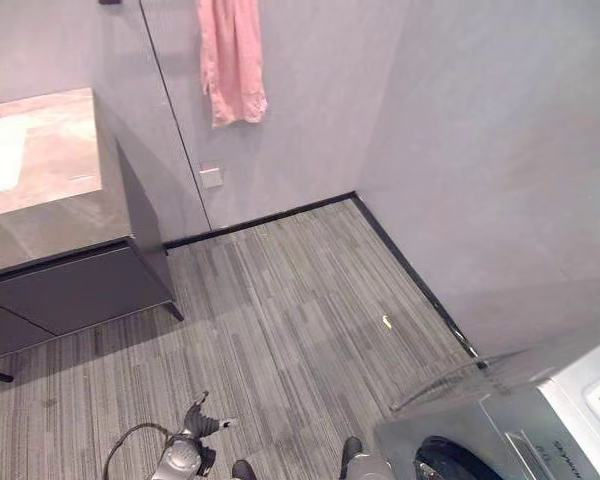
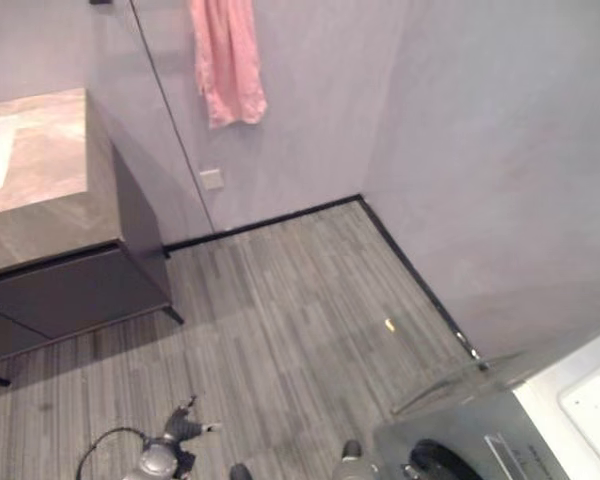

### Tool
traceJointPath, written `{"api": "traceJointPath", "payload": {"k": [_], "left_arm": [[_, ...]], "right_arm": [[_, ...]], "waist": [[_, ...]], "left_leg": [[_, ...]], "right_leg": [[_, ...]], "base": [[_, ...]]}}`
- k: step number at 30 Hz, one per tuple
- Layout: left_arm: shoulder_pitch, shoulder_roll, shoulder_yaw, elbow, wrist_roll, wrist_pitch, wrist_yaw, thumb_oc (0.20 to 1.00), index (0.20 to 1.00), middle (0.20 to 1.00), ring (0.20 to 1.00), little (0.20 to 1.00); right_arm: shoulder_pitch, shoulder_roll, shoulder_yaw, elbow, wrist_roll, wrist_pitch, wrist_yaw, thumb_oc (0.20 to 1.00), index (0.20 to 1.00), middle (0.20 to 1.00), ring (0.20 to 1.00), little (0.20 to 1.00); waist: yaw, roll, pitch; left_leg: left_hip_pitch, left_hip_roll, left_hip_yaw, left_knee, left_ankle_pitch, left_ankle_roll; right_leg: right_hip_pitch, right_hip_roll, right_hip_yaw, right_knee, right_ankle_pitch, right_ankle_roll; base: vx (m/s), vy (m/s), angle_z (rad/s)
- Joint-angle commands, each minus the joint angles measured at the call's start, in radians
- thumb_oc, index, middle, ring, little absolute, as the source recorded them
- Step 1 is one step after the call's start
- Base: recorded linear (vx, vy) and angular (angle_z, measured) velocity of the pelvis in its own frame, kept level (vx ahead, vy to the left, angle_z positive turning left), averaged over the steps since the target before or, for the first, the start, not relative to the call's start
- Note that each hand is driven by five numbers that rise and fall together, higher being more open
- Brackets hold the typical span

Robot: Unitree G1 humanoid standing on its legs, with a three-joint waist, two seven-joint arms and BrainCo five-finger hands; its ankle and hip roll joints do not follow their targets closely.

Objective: Put brush and paste in cup on sink, flatten towel.

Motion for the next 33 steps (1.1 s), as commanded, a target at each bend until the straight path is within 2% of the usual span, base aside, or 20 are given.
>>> {"api": "traceJointPath", "payload": {"k": [1, 5, 6, 7, 9, 10, 12, 13, 15, 16, 17, 18, 29, 30, 33], "left_arm": [[-0.036, -0.018, 0.027, -0.024, -0.005, -0.027, 0.006, 1.0, 1.0, 1.0, 1.0, 1.0], [-0.031, -0.016, 0.02, -0.041, -0.001, -0.029, 0.005, 1.0, 1.0, 1.0, 1.0, 1.0], [-0.029, -0.011, 0.008, -0.053, 0.014, -0.03, 0.004, 1.0, 1.0, 1.0, 1.0, 1.0], [-0.028, -0.008, 0.003, -0.057, 0.017, -0.031, 0.001, 1.0, 1.0, 1.0, 1.0, 1.0], [-0.027, -0.002, 0.004, -0.05, 0.02, -0.033, 0.002, 1.0, 1.0, 1.0, 1.0, 1.0], [-0.027, -0.003, 0.002, -0.048, 0.024, -0.033, 0.0, 1.0, 1.0, 1.0, 1.0, 1.0], [-0.034, -0.002, -0.006, -0.037, 0.032, -0.035, 0.0, 1.0, 1.0, 1.0, 1.0, 1.0], [-0.04, -0.001, -0.015, -0.039, 0.033, -0.037, 0.002, 1.0, 1.0, 1.0, 1.0, 1.0], [-0.038, -0.001, -0.018, -0.042, 0.032, -0.036, 0.001, 1.0, 1.0, 1.0, 1.0, 1.0], [-0.035, -0.008, -0.017, -0.037, 0.03, -0.037, -0.004, 1.0, 1.0, 1.0, 1.0, 1.0], [-0.035, -0.008, -0.017, -0.037, 0.03, -0.037, -0.004, 1.0, 1.0, 1.0, 1.0, 1.0], [-0.03, -0.023, -0.005, -0.018, 0.012, -0.032, -0.01, 1.0, 1.0, 1.0, 1.0, 1.0], [0.005, -0.046, 0.004, 0.01, -0.005, -0.012, -0.026, 1.0, 1.0, 1.0, 1.0, 1.0], [0.078, -0.018, 0.117, -0.026, -0.164, 0.008, -0.079, 1.0, 1.0, 1.0, 1.0, 1.0], [0.077, -0.049, 0.112, 0.041, -0.139, 0.024, -0.086, 1.0, 1.0, 1.0, 1.0, 1.0]], "right_arm": [[-0.151, -0.009, -0.086, -0.033, 0.033, -0.017, -0.071, 1.0, 1.0, 1.0, 1.0, 1.0], [-0.166, -0.001, -0.074, -0.049, 0.031, -0.018, -0.073, 1.0, 1.0, 1.0, 1.0, 1.0], [-0.169, 0.003, -0.067, -0.072, 0.04, -0.021, -0.07, 1.0, 1.0, 1.0, 1.0, 1.0], [-0.174, 0.004, -0.059, -0.079, 0.048, -0.024, -0.063, 1.0, 1.0, 1.0, 1.0, 1.0], [-0.175, 0.003, -0.047, -0.098, 0.055, -0.029, -0.06, 1.0, 1.0, 1.0, 1.0, 1.0], [-0.175, 0.004, -0.045, -0.098, 0.058, -0.03, -0.061, 1.0, 1.0, 1.0, 1.0, 1.0], [-0.178, 0.002, -0.039, -0.092, 0.058, -0.031, -0.063, 1.0, 1.0, 1.0, 1.0, 1.0], [-0.181, 0.004, -0.04, -0.088, 0.058, -0.03, -0.06, 1.0, 1.0, 1.0, 1.0, 1.0], [-0.178, 0.004, -0.038, -0.093, 0.054, -0.029, -0.06, 1.0, 1.0, 1.0, 1.0, 1.0], [-0.178, 0.006, -0.03, -0.032, 0.035, -0.024, -0.062, 1.0, 1.0, 1.0, 1.0, 1.0], [-0.178, 0.007, -0.03, -0.032, 0.035, -0.025, -0.062, 1.0, 1.0, 1.0, 1.0, 1.0], [-0.19, 0.01, -0.02, 0.039, 0.0, -0.012, -0.06, 1.0, 1.0, 1.0, 1.0, 1.0], [-0.189, 0.01, -0.057, 0.063, 0.064, -0.016, -0.049, 1.0, 1.0, 1.0, 1.0, 1.0], [-0.249, -0.018, -0.075, 0.046, 0.166, 0.006, -0.001, 1.0, 1.0, 1.0, 1.0, 1.0], [-0.246, -0.011, -0.08, 0.085, 0.152, 0.014, -0.001, 1.0, 1.0, 1.0, 1.0, 1.0]], "waist": [[0.008, 0.014, 0.02], [0.017, 0.02, 0.029], [0.008, 0.024, 0.039], [-0.008, 0.028, 0.041], [-0.021, 0.034, 0.034], [-0.021, 0.034, 0.033], [-0.026, 0.03, 0.032], [-0.033, 0.027, 0.038], [-0.033, 0.022, 0.039], [-0.016, 0.009, 0.015], [-0.016, 0.009, 0.016], [0.009, 0.008, -0.009], [0.032, 0.017, -0.029], [0.071, 0.019, 0.049], [0.066, 0.028, 0.003]], "left_leg": [[-0.044, 0.015, -0.034, 0.029, 0.023, -0.031], [-0.03, -0.007, -0.037, 0.012, 0.017, -0.011], [-0.022, -0.019, -0.057, 0.004, 0.017, -0.001], [-0.014, -0.024, -0.082, -0.009, 0.021, 0.002], [-0.003, -0.029, -0.108, -0.027, 0.027, 0.0], [-0.001, -0.029, -0.112, -0.029, 0.024, -0.002], [0.006, -0.033, -0.134, -0.033, 0.017, -0.007], [0.004, -0.033, -0.155, -0.019, 0.018, -0.009], [0.007, -0.031, -0.154, -0.014, 0.017, -0.01], [0.006, -0.035, -0.16, -0.011, 0.015, -0.013], [0.007, -0.035, -0.161, -0.011, 0.015, -0.013], [0.016, -0.03, -0.168, -0.024, 0.024, -0.022], [0.02, -0.013, -0.208, -0.045, 0.039, -0.044], [-0.056, 0.004, -0.212, 0.218, -0.027, -0.025], [-0.011, 0.002, -0.208, 0.127, 0.0, -0.033]], "right_leg": [[0.028, 0.059, 0.036, 0.013, 0.019, 0.004], [0.001, 0.037, 0.041, 0.099, 0.032, 0.016], [-0.023, 0.054, 0.092, 0.168, 0.05, 0.024], [-0.041, 0.11, 0.171, 0.182, 0.042, 0.019], [-0.073, 0.176, 0.256, 0.158, 0.016, 0.007], [-0.076, 0.178, 0.263, 0.135, 0.01, 0.003], [-0.113, 0.181, 0.28, 0.05, 0.033, 0.002], [-0.113, 0.185, 0.295, 0.061, 0.038, 0.008], [-0.113, 0.178, 0.282, 0.06, 0.045, 0.009], [-0.05, 0.171, 0.268, -0.021, 0.049, 0.006], [-0.049, 0.171, 0.268, -0.023, 0.049, 0.006], [-0.01, 0.17, 0.246, -0.068, 0.053, 0.004], [0.036, 0.174, 0.188, -0.108, 0.04, -0.012], [-0.017, 0.19, 0.172, 0.125, -0.072, -0.069], [0.036, 0.193, 0.167, 0.022, -0.048, -0.06]], "base": [[0.03, 0.127, 0.05], [0.04, 0.164, 0.01], [0.08, 0.156, 0.09], [0.1, 0.122, 0.21], [0.11, 0.029, 0.46], [0.1, -0.043, 0.49], [0.11, -0.075, 0.38], [0.1, -0.062, 0.29], [0.05, -0.083, 0.54], [0.03, -0.11, 0.48], [0.1, -0.214, 0.2], [0.08, -0.105, 0.23], [0.05, -0.068, 0.13], [0.05, -0.003, 0.01], [0.08, -0.018, -0.01]]}}
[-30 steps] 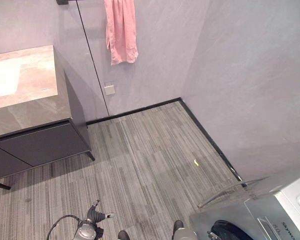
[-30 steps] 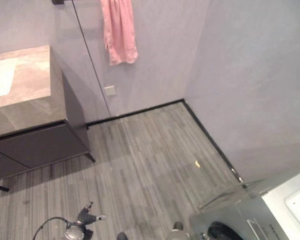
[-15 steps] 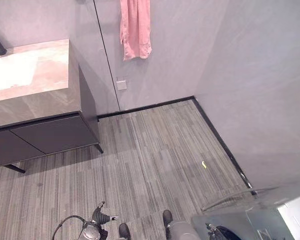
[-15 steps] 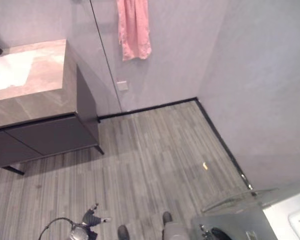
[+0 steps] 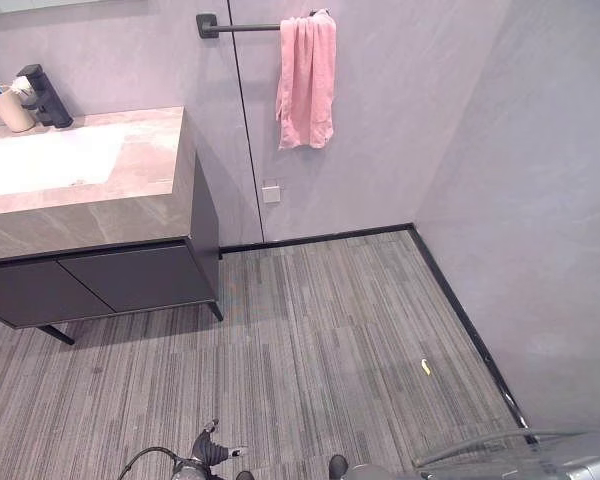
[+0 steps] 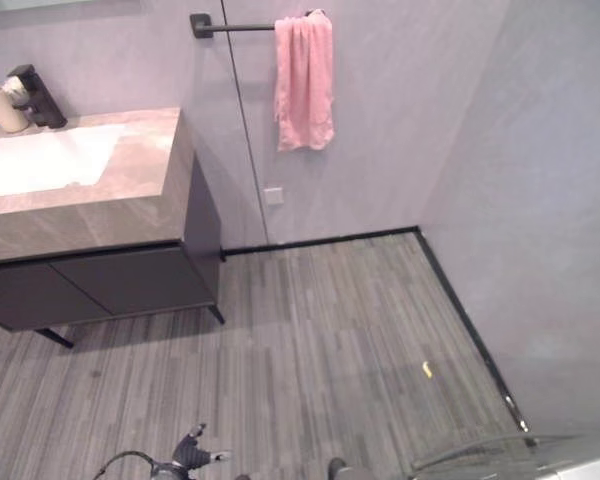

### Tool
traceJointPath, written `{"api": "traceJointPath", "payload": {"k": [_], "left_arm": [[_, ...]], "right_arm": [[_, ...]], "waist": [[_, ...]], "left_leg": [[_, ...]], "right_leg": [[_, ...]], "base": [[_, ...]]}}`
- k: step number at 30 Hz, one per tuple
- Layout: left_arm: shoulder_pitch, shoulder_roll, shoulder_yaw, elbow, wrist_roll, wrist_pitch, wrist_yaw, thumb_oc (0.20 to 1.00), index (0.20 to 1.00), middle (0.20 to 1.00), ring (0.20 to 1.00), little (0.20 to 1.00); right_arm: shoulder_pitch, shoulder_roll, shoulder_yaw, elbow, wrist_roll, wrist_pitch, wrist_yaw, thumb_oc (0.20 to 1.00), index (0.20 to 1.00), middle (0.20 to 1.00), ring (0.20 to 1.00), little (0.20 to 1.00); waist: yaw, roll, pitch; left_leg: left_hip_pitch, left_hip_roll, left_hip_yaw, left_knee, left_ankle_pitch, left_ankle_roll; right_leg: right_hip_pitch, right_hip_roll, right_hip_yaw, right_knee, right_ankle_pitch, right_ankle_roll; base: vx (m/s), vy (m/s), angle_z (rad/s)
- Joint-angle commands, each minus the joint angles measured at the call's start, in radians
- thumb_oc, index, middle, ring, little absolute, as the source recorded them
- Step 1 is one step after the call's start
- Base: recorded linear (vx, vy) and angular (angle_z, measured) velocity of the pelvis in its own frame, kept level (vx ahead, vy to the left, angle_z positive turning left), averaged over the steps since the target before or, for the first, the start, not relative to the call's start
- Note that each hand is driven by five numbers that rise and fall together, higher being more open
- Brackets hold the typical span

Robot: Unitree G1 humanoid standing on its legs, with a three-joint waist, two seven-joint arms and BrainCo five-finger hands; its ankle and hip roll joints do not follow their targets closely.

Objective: Put brush and paste in cup on sink, flatten towel.

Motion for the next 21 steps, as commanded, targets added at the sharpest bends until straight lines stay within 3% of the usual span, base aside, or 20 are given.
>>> {"api": "traceJointPath", "payload": {"k": [1, 2, 3, 9, 21], "left_arm": [[0.019, 0.029, 0.064, 0.033, -0.059, 0.014, -0.03, 1.0, 1.0, 1.0, 1.0, 1.0], [0.019, 0.029, 0.064, 0.033, -0.059, 0.014, -0.03, 1.0, 1.0, 1.0, 1.0, 1.0], [0.022, 0.02, 0.06, 0.064, -0.031, 0.028, -0.042, 1.0, 1.0, 1.0, 1.0, 1.0], [0.028, 0.022, 0.069, 0.111, 0.01, 0.042, -0.057, 1.0, 1.0, 1.0, 1.0, 1.0], [0.024, 0.03, 0.065, 0.105, 0.025, 0.046, -0.052, 1.0, 1.0, 1.0, 1.0, 1.0]], "right_arm": [[-0.222, 0.009, -0.09, 0.017, 0.109, 0.026, -0.05, 1.0, 1.0, 1.0, 1.0, 1.0], [-0.222, 0.009, -0.09, 0.017, 0.109, 0.026, -0.05, 1.0, 1.0, 1.0, 1.0, 1.0], [-0.211, 0.012, -0.093, 0.067, 0.089, 0.036, -0.049, 1.0, 1.0, 1.0, 1.0, 1.0], [-0.197, 0.016, -0.1, 0.123, 0.047, 0.051, -0.05, 1.0, 1.0, 1.0, 1.0, 1.0], [-0.206, 0.016, -0.09, 0.124, 0.014, 0.062, -0.041, 1.0, 1.0, 1.0, 1.0, 1.0]], "waist": [[0.043, -0.047, 0.016], [0.043, -0.047, 0.016], [0.04, -0.044, -0.011], [0.044, -0.05, -0.034], [0.053, -0.051, -0.022]], "left_leg": [[-0.017, -0.078, 0.017, 0.16, -0.061, 0.032], [-0.017, -0.078, 0.017, 0.159, -0.061, 0.032], [0.034, -0.083, 0.012, 0.072, -0.05, 0.028], [0.079, -0.083, 0.014, 0.007, -0.033, 0.018], [0.061, -0.107, -0.005, 0.031, -0.064, 0.041]], "right_leg": [[0.073, -0.045, -0.017, -0.07, 0.062, 0.036], [0.073, -0.045, -0.018, -0.07, 0.062, 0.036], [0.115, -0.04, -0.015, -0.147, 0.086, 0.041], [0.171, -0.046, -0.026, -0.226, 0.115, 0.051], [0.154, -0.087, -0.022, -0.188, 0.118, 0.073]], "base": [[0.02, -0.006, 0.05], [0.08, -0.037, 0.07], [0.08, -0.037, 0.02], [0.07, -0.032, 0.07], [0.0, 0.073, 0.06]]}}
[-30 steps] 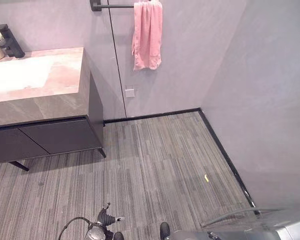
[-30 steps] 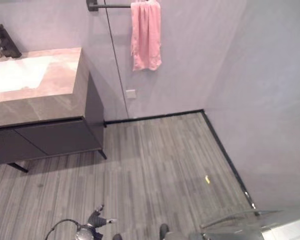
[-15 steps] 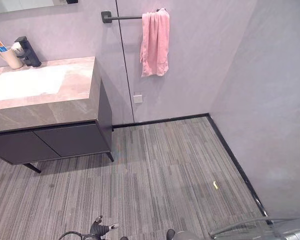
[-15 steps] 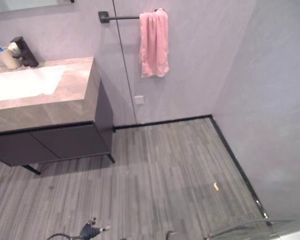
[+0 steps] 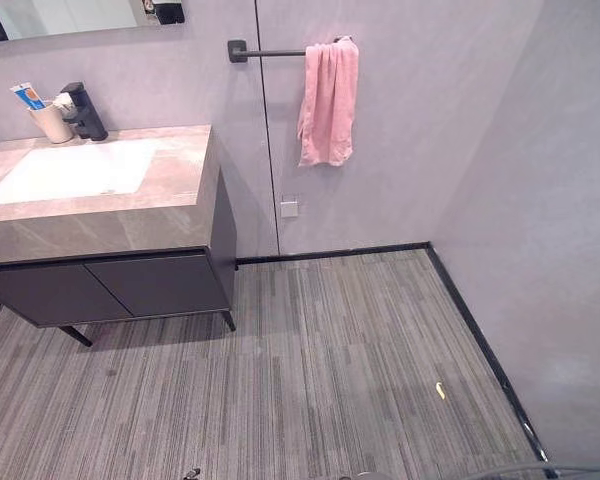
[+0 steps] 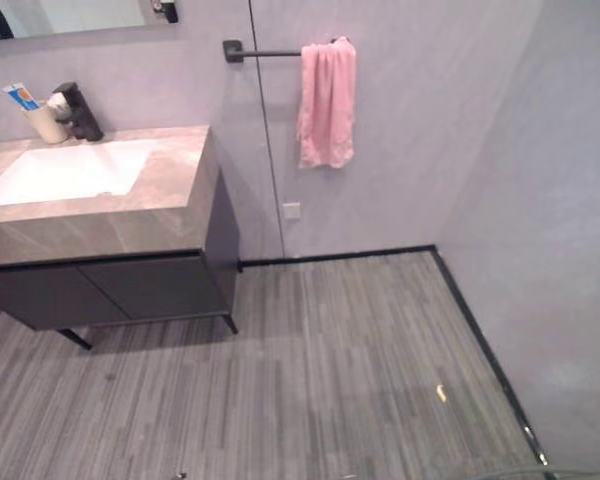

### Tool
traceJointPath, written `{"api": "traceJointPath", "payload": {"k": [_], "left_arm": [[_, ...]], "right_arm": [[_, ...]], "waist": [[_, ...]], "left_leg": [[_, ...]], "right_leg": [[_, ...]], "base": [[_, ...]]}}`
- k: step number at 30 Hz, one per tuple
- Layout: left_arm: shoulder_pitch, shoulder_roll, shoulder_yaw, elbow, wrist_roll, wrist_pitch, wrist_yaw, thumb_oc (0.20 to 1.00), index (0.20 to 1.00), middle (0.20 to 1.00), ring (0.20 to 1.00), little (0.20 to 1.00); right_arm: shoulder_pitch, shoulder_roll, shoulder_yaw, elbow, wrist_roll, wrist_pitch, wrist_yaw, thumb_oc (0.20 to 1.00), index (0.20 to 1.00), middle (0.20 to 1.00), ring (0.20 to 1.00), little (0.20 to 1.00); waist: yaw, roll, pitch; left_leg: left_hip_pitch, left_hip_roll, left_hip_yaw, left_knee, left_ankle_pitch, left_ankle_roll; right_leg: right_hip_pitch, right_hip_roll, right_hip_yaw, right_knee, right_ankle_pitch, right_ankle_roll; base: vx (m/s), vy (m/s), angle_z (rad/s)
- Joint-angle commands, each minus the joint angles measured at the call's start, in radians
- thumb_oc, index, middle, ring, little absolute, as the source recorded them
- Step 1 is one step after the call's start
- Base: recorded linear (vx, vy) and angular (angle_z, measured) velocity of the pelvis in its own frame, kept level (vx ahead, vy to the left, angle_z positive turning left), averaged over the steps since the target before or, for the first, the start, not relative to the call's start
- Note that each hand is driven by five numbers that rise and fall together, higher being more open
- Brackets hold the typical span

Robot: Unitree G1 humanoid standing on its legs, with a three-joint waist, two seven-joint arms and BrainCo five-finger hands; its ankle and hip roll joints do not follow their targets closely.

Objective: Put brush and paste in cup on sink, flatten towel.

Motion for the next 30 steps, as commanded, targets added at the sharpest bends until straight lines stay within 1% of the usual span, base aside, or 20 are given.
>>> {"api": "traceJointPath", "payload": {"k": [1, 5, 8, 11, 14, 15, 17, 18, 19, 20, 21, 22, 24, 25, 26, 27, 29, 30], "left_arm": [[-0.039, 0.043, 0.001, -0.011, 0.018, -0.01, 0.0, 1.0, 1.0, 1.0, 1.0, 1.0], [-0.042, 0.047, -0.008, -0.019, 0.025, -0.013, -0.002, 1.0, 1.0, 1.0, 1.0, 1.0], [-0.053, 0.061, -0.025, -0.03, 0.057, -0.014, -0.001, 1.0, 1.0, 1.0, 1.0, 1.0], [-0.06, 0.068, -0.038, -0.042, 0.074, -0.018, -0.002, 1.0, 1.0, 1.0, 1.0, 1.0], [-0.068, 0.086, -0.045, -0.076, 0.077, -0.026, 0.01, 1.0, 1.0, 1.0, 1.0, 1.0], [-0.067, 0.086, -0.045, -0.076, 0.077, -0.026, 0.01, 1.0, 1.0, 1.0, 1.0, 1.0], [-0.078, 0.093, -0.047, -0.094, 0.07, -0.028, 0.015, 1.0, 1.0, 1.0, 1.0, 1.0], [-0.088, 0.094, -0.041, -0.084, 0.059, -0.024, 0.013, 1.0, 1.0, 1.0, 1.0, 1.0], [-0.089, 0.09, -0.038, -0.077, 0.052, -0.023, 0.01, 1.0, 1.0, 1.0, 1.0, 1.0], [-0.089, 0.09, -0.038, -0.077, 0.052, -0.023, 0.01, 1.0, 1.0, 1.0, 1.0, 1.0], [-0.095, 0.084, -0.042, -0.065, 0.049, -0.021, -0.001, 1.0, 1.0, 1.0, 1.0, 1.0], [-0.095, 0.083, -0.042, -0.064, 0.049, -0.021, -0.001, 1.0, 1.0, 1.0, 1.0, 1.0], [-0.102, 0.079, -0.05, -0.062, 0.058, -0.023, -0.003, 1.0, 1.0, 1.0, 1.0, 1.0], [-0.103, 0.078, -0.05, -0.062, 0.061, -0.023, -0.001, 1.0, 1.0, 1.0, 1.0, 1.0], [-0.107, 0.076, -0.049, -0.059, 0.062, -0.024, 0.0, 1.0, 1.0, 1.0, 1.0, 1.0], [-0.106, 0.074, -0.045, -0.058, 0.057, -0.024, 0.001, 1.0, 1.0, 1.0, 1.0, 1.0], [-0.104, 0.072, -0.049, -0.059, 0.061, -0.023, -0.002, 1.0, 1.0, 1.0, 1.0, 1.0], [-0.102, 0.071, -0.052, -0.061, 0.066, -0.024, 0.0, 1.0, 1.0, 1.0, 1.0, 1.0]], "right_arm": [[-0.208, 0.026, -0.096, 0.058, 0.027, 0.041, -0.082, 1.0, 1.0, 1.0, 1.0, 1.0], [-0.214, 0.028, -0.099, 0.052, 0.029, 0.041, -0.084, 1.0, 1.0, 1.0, 1.0, 1.0], [-0.224, 0.036, -0.093, 0.04, 0.027, 0.043, -0.085, 1.0, 1.0, 1.0, 1.0, 1.0], [-0.227, 0.04, -0.078, 0.017, 0.016, 0.041, -0.083, 1.0, 1.0, 1.0, 1.0, 1.0], [-0.223, 0.051, -0.068, -0.026, 0.033, 0.032, -0.084, 1.0, 1.0, 1.0, 1.0, 1.0], [-0.223, 0.052, -0.068, -0.026, 0.033, 0.032, -0.084, 1.0, 1.0, 1.0, 1.0, 1.0], [-0.222, 0.055, -0.057, -0.046, 0.044, 0.025, -0.084, 1.0, 1.0, 1.0, 1.0, 1.0], [-0.223, 0.053, -0.052, -0.064, 0.05, 0.022, -0.085, 1.0, 1.0, 1.0, 1.0, 1.0], [-0.225, 0.052, -0.05, -0.055, 0.043, 0.024, -0.086, 1.0, 1.0, 1.0, 1.0, 1.0], [-0.225, 0.052, -0.05, -0.055, 0.043, 0.024, -0.086, 1.0, 1.0, 1.0, 1.0, 1.0], [-0.237, 0.05, -0.036, -0.033, 0.002, 0.033, -0.091, 1.0, 1.0, 1.0, 1.0, 1.0], [-0.237, 0.05, -0.035, -0.033, 0.002, 0.033, -0.091, 1.0, 1.0, 1.0, 1.0, 1.0], [-0.241, 0.048, -0.016, -0.042, -0.024, 0.036, -0.09, 1.0, 1.0, 1.0, 1.0, 1.0], [-0.241, 0.049, -0.018, -0.043, -0.021, 0.036, -0.092, 1.0, 1.0, 1.0, 1.0, 1.0], [-0.241, 0.052, -0.024, -0.036, -0.017, 0.036, -0.096, 1.0, 1.0, 1.0, 1.0, 1.0], [-0.239, 0.054, -0.031, -0.042, -0.015, 0.038, -0.1, 1.0, 1.0, 1.0, 1.0, 1.0], [-0.235, 0.052, -0.029, -0.044, -0.032, 0.043, -0.103, 1.0, 1.0, 1.0, 1.0, 1.0], [-0.234, 0.051, -0.026, -0.045, -0.043, 0.045, -0.104, 1.0, 1.0, 1.0, 1.0, 1.0]], "waist": [[0.024, -0.054, 0.022], [0.023, -0.05, 0.029], [0.022, -0.047, 0.045], [0.017, -0.042, 0.061], [0.01, -0.04, 0.082], [0.01, -0.041, 0.082], [-0.003, -0.042, 0.094], [-0.009, -0.046, 0.104], [-0.007, -0.047, 0.107], [-0.007, -0.047, 0.107], [-0.017, -0.048, 0.114], [-0.018, -0.047, 0.114], [-0.043, -0.053, 0.127], [-0.048, -0.056, 0.132], [-0.051, -0.061, 0.133], [-0.058, -0.062, 0.135], [-0.057, -0.071, 0.133], [-0.055, -0.073, 0.132]], "left_leg": [[0.001, -0.095, 0.011, 0.039, -0.032, 0.047], [0.002, -0.111, 0.009, 0.031, -0.035, 0.06], [0.008, -0.133, 0.01, 0.025, -0.042, 0.081], [0.014, -0.148, 0.008, 0.023, -0.046, 0.095], [0.013, -0.154, 0.01, 0.027, -0.05, 0.102], [0.012, -0.155, 0.011, 0.027, -0.05, 0.102], [0.006, -0.161, 0.001, 0.035, -0.054, 0.103], [0.003, -0.166, 0.004, 0.042, -0.061, 0.103], [0.004, -0.167, 0.014, 0.044, -0.067, 0.104], [0.004, -0.167, 0.014, 0.044, -0.067, 0.104], [0.007, -0.169, 0.013, 0.046, -0.077, 0.102], [0.007, -0.169, 0.013, 0.047, -0.078, 0.102], [0.017, -0.177, -0.003, 0.061, -0.092, 0.1], [0.025, -0.178, -0.007, 0.066, -0.101, 0.098], [0.033, -0.18, -0.009, 0.069, -0.108, 0.096], [0.047, -0.177, -0.017, 0.072, -0.12, 0.09], [0.063, -0.18, -0.021, 0.074, -0.135, 0.085], [0.067, -0.178, -0.023, 0.073, -0.138, 0.083]], "right_leg": [[0.071, -0.063, 0.01, -0.166, 0.157, 0.075], [0.053, -0.081, 0.017, -0.13, 0.162, 0.089], [0.014, -0.106, 0.043, -0.069, 0.185, 0.107], [-0.013, -0.118, 0.064, -0.011, 0.204, 0.108], [-0.052, -0.112, 0.07, 0.052, 0.201, 0.099], [-0.053, -0.112, 0.071, 0.053, 0.2, 0.099], [-0.076, -0.072, 0.103, 0.061, 0.181, 0.09], [-0.096, -0.051, 0.109, 0.03, 0.182, 0.082], [-0.109, -0.058, 0.088, 0.012, 0.198, 0.083], [-0.109, -0.058, 0.088, 0.012, 0.198, 0.083], [-0.148, -0.07, 0.088, -0.03, 0.235, 0.095], [-0.148, -0.069, 0.088, -0.03, 0.235, 0.095], [-0.19, -0.059, 0.153, -0.073, 0.274, 0.112], [-0.194, -0.059, 0.161, -0.09, 0.289, 0.116], [-0.207, -0.071, 0.163, -0.118, 0.308, 0.12], [-0.219, -0.09, 0.143, -0.156, 0.329, 0.127], [-0.21, -0.108, 0.111, -0.19, 0.349, 0.133], [-0.211, -0.11, 0.095, -0.182, 0.35, 0.134]], "base": [[0.0, 0.166, 0.08], [0.01, 0.158, 0.05], [0.01, 0.208, 0.01], [0.02, 0.174, -0.01], [-0.01, 0.128, -0.01], [-0.01, 0.089, 0.01], [0.01, 0.091, -0.03], [0.02, 0.075, -0.07], [0.02, 0.049, -0.07], [0.06, 0.0, -0.03], [0.05, -0.009, 0.0], [0.1, -0.005, 0.01], [0.14, -0.005, 0.11], [0.19, -0.037, 0.17], [0.24, -0.079, 0.17], [0.24, -0.084, 0.23], [0.21, -0.089, 0.35], [0.12, -0.066, 0.24]]}}
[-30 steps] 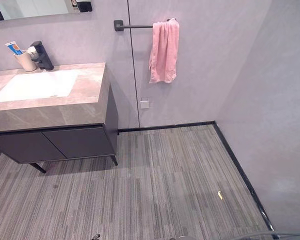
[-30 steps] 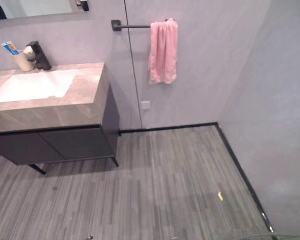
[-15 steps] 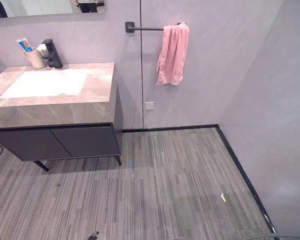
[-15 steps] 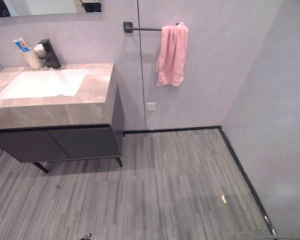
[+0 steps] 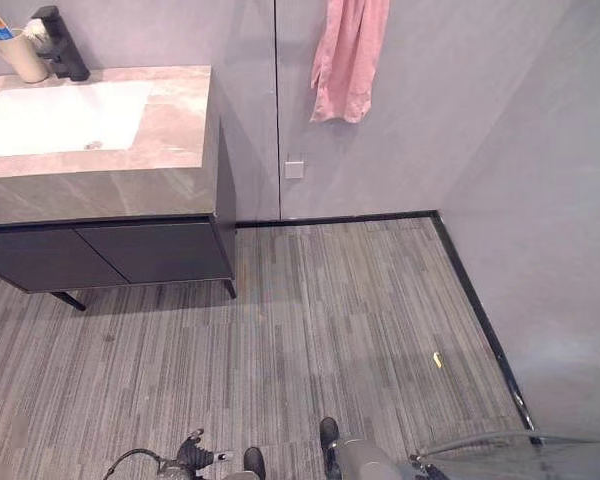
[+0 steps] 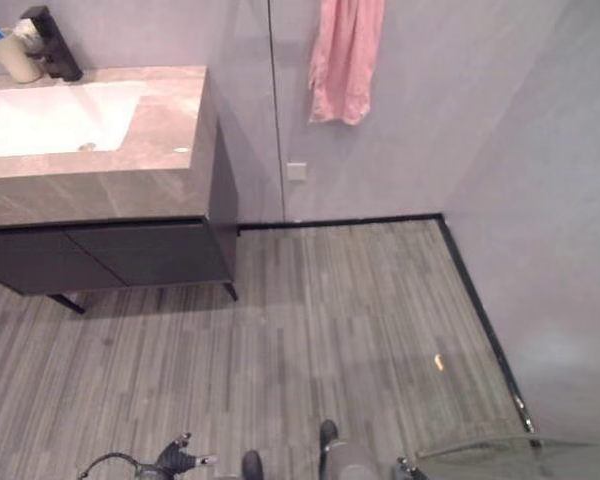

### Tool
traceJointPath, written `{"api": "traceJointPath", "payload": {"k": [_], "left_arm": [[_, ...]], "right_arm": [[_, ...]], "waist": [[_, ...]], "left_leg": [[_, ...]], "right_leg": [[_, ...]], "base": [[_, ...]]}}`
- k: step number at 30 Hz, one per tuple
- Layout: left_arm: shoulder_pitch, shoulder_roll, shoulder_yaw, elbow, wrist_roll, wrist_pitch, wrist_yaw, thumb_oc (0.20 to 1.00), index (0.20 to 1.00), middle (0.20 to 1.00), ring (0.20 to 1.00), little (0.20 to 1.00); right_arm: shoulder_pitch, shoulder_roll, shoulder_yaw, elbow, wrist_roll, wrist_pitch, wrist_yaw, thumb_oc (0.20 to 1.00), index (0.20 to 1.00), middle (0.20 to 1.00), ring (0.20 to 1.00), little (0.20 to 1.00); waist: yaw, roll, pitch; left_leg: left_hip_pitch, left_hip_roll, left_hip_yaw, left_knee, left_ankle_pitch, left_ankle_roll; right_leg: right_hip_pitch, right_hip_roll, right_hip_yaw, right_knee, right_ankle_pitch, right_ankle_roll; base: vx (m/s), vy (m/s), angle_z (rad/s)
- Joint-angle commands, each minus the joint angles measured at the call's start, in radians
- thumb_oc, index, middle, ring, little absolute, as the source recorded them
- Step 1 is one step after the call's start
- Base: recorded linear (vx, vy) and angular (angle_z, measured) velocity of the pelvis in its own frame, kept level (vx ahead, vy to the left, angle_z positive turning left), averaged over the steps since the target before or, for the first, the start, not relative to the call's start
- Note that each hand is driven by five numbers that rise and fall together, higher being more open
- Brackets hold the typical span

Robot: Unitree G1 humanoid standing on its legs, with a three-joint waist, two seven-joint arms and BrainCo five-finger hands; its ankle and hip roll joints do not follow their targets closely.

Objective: Put brush and paste in cup on sink, flatten towel.

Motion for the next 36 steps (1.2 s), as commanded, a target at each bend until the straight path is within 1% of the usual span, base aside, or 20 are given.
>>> {"api": "traceJointPath", "payload": {"k": [1, 2, 5, 8, 11, 13, 15, 16, 17, 19, 20, 21, 22, 24, 25, 26, 28, 30, 32, 36], "left_arm": [[-0.004, 0.041, 0.005, -0.022, 0.019, -0.015, 0.0, 1.0, 1.0, 1.0, 1.0, 1.0], [-0.001, 0.039, 0.006, -0.022, 0.02, -0.014, 0.002, 1.0, 1.0, 1.0, 1.0, 1.0], [0.005, 0.037, 0.01, -0.023, 0.014, -0.013, 0.004, 1.0, 1.0, 1.0, 1.0, 1.0], [0.009, 0.033, 0.007, -0.023, 0.011, -0.013, 0.005, 1.0, 1.0, 1.0, 1.0, 1.0], [0.01, 0.033, 0.006, -0.023, 0.01, -0.014, 0.005, 1.0, 1.0, 1.0, 1.0, 1.0], [-0.001, 0.035, 0.011, -0.019, -0.002, -0.01, 0.015, 1.0, 1.0, 1.0, 1.0, 1.0], [-0.001, 0.034, 0.01, -0.018, -0.003, -0.012, 0.015, 1.0, 1.0, 1.0, 1.0, 1.0], [-0.007, 0.04, 0.009, -0.019, 0.002, -0.012, 0.017, 1.0, 1.0, 1.0, 1.0, 1.0], [-0.009, 0.041, 0.008, -0.02, 0.002, -0.012, 0.018, 1.0, 1.0, 1.0, 1.0, 1.0], [-0.014, 0.046, 0.013, -0.02, -0.004, -0.011, 0.021, 1.0, 1.0, 1.0, 1.0, 1.0], [-0.014, 0.046, 0.013, -0.02, -0.004, -0.011, 0.021, 1.0, 1.0, 1.0, 1.0, 1.0], [-0.018, 0.048, 0.013, -0.022, -0.008, -0.011, 0.021, 1.0, 1.0, 1.0, 1.0, 1.0], [-0.027, 0.054, 0.015, -0.029, -0.023, -0.01, 0.027, 1.0, 1.0, 1.0, 1.0, 1.0], [-0.043, 0.058, 0.022, -0.035, -0.046, -0.01, 0.038, 1.0, 1.0, 1.0, 1.0, 1.0], [-0.044, 0.058, 0.022, -0.035, -0.047, -0.009, 0.038, 1.0, 1.0, 1.0, 1.0, 1.0], [-0.06, 0.056, 0.018, -0.043, -0.062, -0.011, 0.048, 1.0, 1.0, 1.0, 1.0, 1.0], [-0.069, 0.059, 0.021, -0.044, -0.065, -0.016, 0.062, 1.0, 1.0, 1.0, 1.0, 1.0], [-0.072, 0.061, 0.022, -0.041, -0.06, -0.016, 0.068, 1.0, 1.0, 1.0, 1.0, 1.0], [-0.061, 0.063, 0.019, -0.039, -0.05, -0.022, 0.064, 1.0, 1.0, 1.0, 1.0, 1.0], [-0.044, 0.068, 0.02, -0.036, -0.041, -0.024, 0.056, 1.0, 1.0, 1.0, 1.0, 1.0]], "right_arm": [[-0.161, 0.051, -0.029, 0.059, -0.015, 0.041, -0.113, 1.0, 1.0, 1.0, 1.0, 1.0], [-0.157, 0.048, -0.021, 0.051, -0.032, 0.042, -0.114, 1.0, 1.0, 1.0, 1.0, 1.0], [-0.152, 0.042, -0.016, 0.041, -0.04, 0.043, -0.113, 1.0, 1.0, 1.0, 1.0, 1.0], [-0.146, 0.028, -0.015, 0.027, -0.046, 0.042, -0.113, 1.0, 1.0, 1.0, 1.0, 1.0], [-0.146, 0.026, -0.011, 0.026, -0.049, 0.04, -0.113, 1.0, 1.0, 1.0, 1.0, 1.0], [-0.149, 0.016, -0.003, 0.005, -0.055, 0.037, -0.116, 1.0, 1.0, 1.0, 1.0, 1.0], [-0.147, 0.015, -0.001, 0.006, -0.058, 0.036, -0.117, 1.0, 1.0, 1.0, 1.0, 1.0], [-0.145, 0.003, 0.008, 0.0, -0.069, 0.034, -0.117, 1.0, 1.0, 1.0, 1.0, 1.0], [-0.144, 0.001, 0.008, 0.005, -0.07, 0.034, -0.118, 1.0, 1.0, 1.0, 1.0, 1.0], [-0.14, -0.003, 0.006, 0.021, -0.069, 0.035, -0.119, 1.0, 1.0, 1.0, 1.0, 1.0], [-0.14, -0.003, 0.006, 0.021, -0.069, 0.035, -0.119, 1.0, 1.0, 1.0, 1.0, 1.0], [-0.136, -0.007, 0.003, 0.031, -0.071, 0.034, -0.121, 1.0, 1.0, 1.0, 1.0, 1.0], [-0.13, -0.013, -0.005, 0.052, -0.071, 0.034, -0.13, 1.0, 1.0, 1.0, 1.0, 1.0], [-0.128, -0.019, -0.015, 0.077, -0.071, 0.035, -0.138, 1.0, 1.0, 1.0, 1.0, 1.0], [-0.129, -0.018, -0.015, 0.078, -0.071, 0.034, -0.138, 1.0, 1.0, 1.0, 1.0, 1.0], [-0.129, -0.025, -0.027, 0.119, -0.074, 0.041, -0.151, 1.0, 1.0, 1.0, 1.0, 1.0], [-0.131, -0.038, -0.044, 0.15, -0.086, 0.049, -0.168, 1.0, 1.0, 1.0, 1.0, 1.0], [-0.13, -0.042, -0.045, 0.168, -0.098, 0.052, -0.173, 1.0, 1.0, 1.0, 1.0, 1.0], [-0.133, -0.048, -0.049, 0.178, -0.105, 0.051, -0.171, 1.0, 1.0, 1.0, 1.0, 1.0], [-0.135, -0.048, -0.051, 0.199, -0.12, 0.057, -0.165, 1.0, 1.0, 1.0, 1.0, 1.0]], "waist": [[0.028, -0.035, -0.025], [0.034, -0.045, -0.034], [0.038, -0.045, -0.051], [0.04, -0.037, -0.073], [0.04, -0.034, -0.076], [0.036, -0.024, -0.085], [0.036, -0.022, -0.088], [0.032, -0.013, -0.093], [0.031, -0.01, -0.092], [0.024, -0.005, -0.091], [0.024, -0.005, -0.091], [0.024, -0.008, -0.088], [0.029, -0.022, -0.066], [0.03, -0.034, -0.049], [0.03, -0.033, -0.048], [0.037, -0.035, -0.033], [0.054, -0.033, -0.034], [0.076, -0.004, -0.039], [0.099, 0.012, -0.04], [0.115, 0.018, -0.05]], "left_leg": [[0.014, -0.124, 0.035, 0.132, -0.11, 0.012], [0.024, -0.127, 0.032, 0.129, -0.118, 0.006], [0.04, -0.118, 0.021, 0.116, -0.116, -0.004], [0.056, -0.082, -0.003, 0.103, -0.096, -0.031], [0.058, -0.071, -0.007, 0.101, -0.088, -0.038], [0.063, -0.035, -0.016, 0.093, -0.062, -0.063], [0.063, -0.028, -0.017, 0.093, -0.059, -0.068], [0.06, 0.001, -0.013, 0.113, -0.041, -0.087], [0.055, 0.008, -0.012, 0.126, -0.035, -0.093], [0.029, 0.025, -0.004, 0.205, 0.004, -0.117], [0.029, 0.025, -0.004, 0.205, 0.004, -0.117], [-0.005, 0.034, -0.003, 0.282, 0.038, -0.13], [-0.08, 0.041, -0.003, 0.444, 0.11, -0.146], [-0.13, 0.051, 0.016, 0.531, 0.137, -0.145], [-0.132, 0.052, 0.015, 0.535, 0.136, -0.145], [-0.205, 0.058, 0.067, 0.506, 0.114, -0.128], [-0.302, 0.046, 0.096, 0.32, 0.061, -0.092], [-0.36, 0.061, 0.071, 0.155, 0.171, -0.104], [-0.386, 0.082, 0.043, 0.017, 0.242, -0.123], [-0.381, 0.087, 0.052, 0.014, 0.268, -0.131]], "right_leg": [[-0.017, -0.106, 0.013, -0.267, 0.284, 0.065], [-0.002, -0.11, 0.002, -0.27, 0.296, 0.064], [0.013, -0.104, -0.012, -0.275, 0.295, 0.063], [0.027, -0.082, -0.038, -0.259, 0.266, 0.05], [0.029, -0.075, -0.043, -0.256, 0.259, 0.046], [0.025, -0.05, -0.058, -0.245, 0.228, 0.031], [0.025, -0.044, -0.061, -0.244, 0.222, 0.027], [0.021, -0.016, -0.069, -0.228, 0.188, 0.01], [0.022, -0.008, -0.068, -0.223, 0.178, 0.004], [0.034, 0.015, -0.066, -0.219, 0.156, -0.019], [0.034, 0.015, -0.066, -0.219, 0.156, -0.019], [0.051, 0.022, -0.065, -0.224, 0.146, -0.033], [0.09, 0.027, -0.063, -0.234, 0.129, -0.06], [0.122, 0.024, -0.071, -0.245, 0.115, -0.076], [0.122, 0.025, -0.072, -0.245, 0.115, -0.076], [0.152, 0.015, -0.073, -0.258, 0.106, -0.071], [0.192, 0.007, -0.054, -0.287, 0.091, -0.045], [0.227, 0.03, -0.037, -0.298, 0.069, -0.04], [0.285, 0.04, -0.002, -0.3, 0.019, -0.037], [0.33, 0.036, 0.022, -0.298, -0.008, -0.03]], "base": [[0.16, -0.108, 0.09], [0.11, -0.075, 0.1], [0.21, -0.146, 0.2], [0.16, -0.153, 0.16], [0.11, -0.133, 0.14], [0.15, -0.196, 0.01], [0.12, -0.157, 0.11], [0.16, -0.218, 0.13], [0.2, -0.276, 0.07], [0.09, -0.141, -0.07], [0.09, -0.137, -0.04], [0.09, -0.197, -0.01], [0.09, -0.198, 0.05], [0.11, -0.176, 0.16], [0.17, -0.145, 0.03], [0.18, -0.015, 0.04], [0.35, 0.082, 0.22], [0.37, 0.153, -0.08], [0.43, 0.165, -0.28], [0.35, 0.15, -0.72]]}}
